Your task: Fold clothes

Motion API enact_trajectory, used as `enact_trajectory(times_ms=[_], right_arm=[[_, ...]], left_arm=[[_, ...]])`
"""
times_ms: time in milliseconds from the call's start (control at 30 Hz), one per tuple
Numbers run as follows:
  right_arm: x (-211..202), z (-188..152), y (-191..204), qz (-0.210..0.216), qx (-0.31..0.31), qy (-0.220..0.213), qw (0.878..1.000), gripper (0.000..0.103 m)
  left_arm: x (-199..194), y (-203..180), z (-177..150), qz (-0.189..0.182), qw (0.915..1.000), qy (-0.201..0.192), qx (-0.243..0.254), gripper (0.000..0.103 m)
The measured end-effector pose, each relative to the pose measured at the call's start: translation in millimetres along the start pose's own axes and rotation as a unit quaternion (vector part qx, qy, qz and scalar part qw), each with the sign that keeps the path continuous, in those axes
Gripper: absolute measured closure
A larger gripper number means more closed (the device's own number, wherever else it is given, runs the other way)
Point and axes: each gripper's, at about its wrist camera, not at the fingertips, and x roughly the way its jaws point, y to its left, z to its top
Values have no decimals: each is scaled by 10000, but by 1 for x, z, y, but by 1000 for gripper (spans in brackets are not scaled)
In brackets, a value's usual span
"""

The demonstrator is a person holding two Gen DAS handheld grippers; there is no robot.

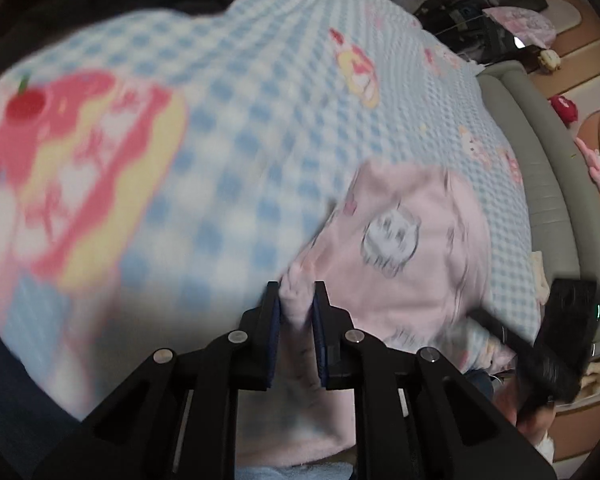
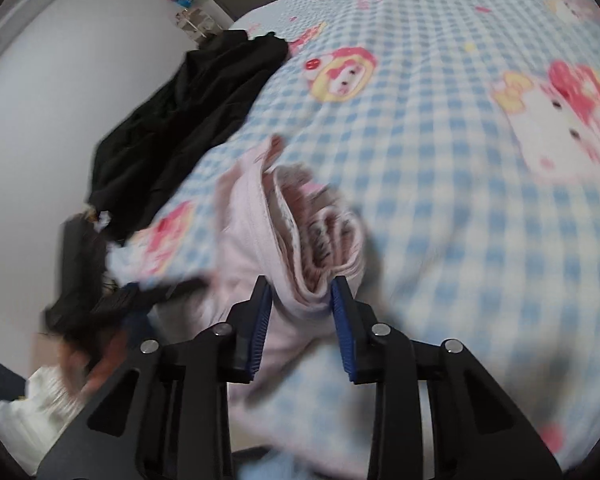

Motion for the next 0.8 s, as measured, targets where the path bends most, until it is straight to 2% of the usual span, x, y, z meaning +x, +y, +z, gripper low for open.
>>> enact_trajectory(times_ms=[67, 100, 133, 167, 200, 267, 300, 333, 367, 400, 433, 500, 600, 667, 700, 733, 767, 800], right_arm=[[-7, -10, 3, -208, -59, 26, 9998, 70], [-8, -12, 2, -350, -105, 2, 9993, 66], [-7, -10, -2, -359, -92, -27, 9993, 61], [-5, -8, -7, -333, -62, -56, 9994, 46], [-1, -4, -11, -298, -21, -83, 9995, 39], [13, 11, -17, -294, 41, -139, 9995, 38], [18, 16, -21, -182, 56, -132, 9997, 31], [27, 23, -24, -5, 57, -60, 10000, 28], [41, 28, -27, 158, 68, 88, 9998, 28], [54, 31, -29, 216, 109, 312, 9992, 42], [57, 30, -27, 121, 58, 393, 9991, 51], [51, 25, -21, -10, -93, 365, 9993, 60], [17, 10, -16, 124, 105, 182, 9997, 62], [-6, -9, -14, 105, 364, 23, 9993, 59], [-10, -18, -16, 52, 558, 25, 9984, 55], [-12, -27, -18, 0, 753, 47, 9971, 55], [-11, -32, -20, -146, 776, 84, 9968, 54], [-8, -38, -22, -317, 750, 126, 9966, 55]], left_arm=[[-2, 3, -4, -83, 9998, 66, -138, 77], [-1, 4, -8, -134, 9997, 121, -190, 57], [4, 6, -14, -204, 9992, 214, -253, 45], [9, 8, -21, -279, 9986, 315, -318, 45], [14, 11, -28, -345, 9980, 369, -390, 45], [20, 12, -39, -384, 9975, 391, -455, 49], [21, 11, -40, -341, 9979, 355, -431, 55], [21, 9, -42, -297, 9982, 319, -407, 68], [22, 8, -43, -253, 9985, 283, -383, 74], [23, 6, -45, -209, 9988, 248, -359, 82], [21, 0, -42, -110, 9995, 195, -216, 88], [13, -17, -33, -9, 9998, 84, 203, 89], [7, -46, -11, 5, 9967, 84, 804, 89], [16, -53, -1, 448, 9931, 239, 1058, 87], [21, -55, 3, 689, 9901, 323, 1177, 82], [26, -58, 8, 930, 9864, 407, 1296, 83], [34, -58, 10, 1183, 9824, 505, 1357, 82], [36, -53, 12, 1267, 9822, 546, 1272, 81]])
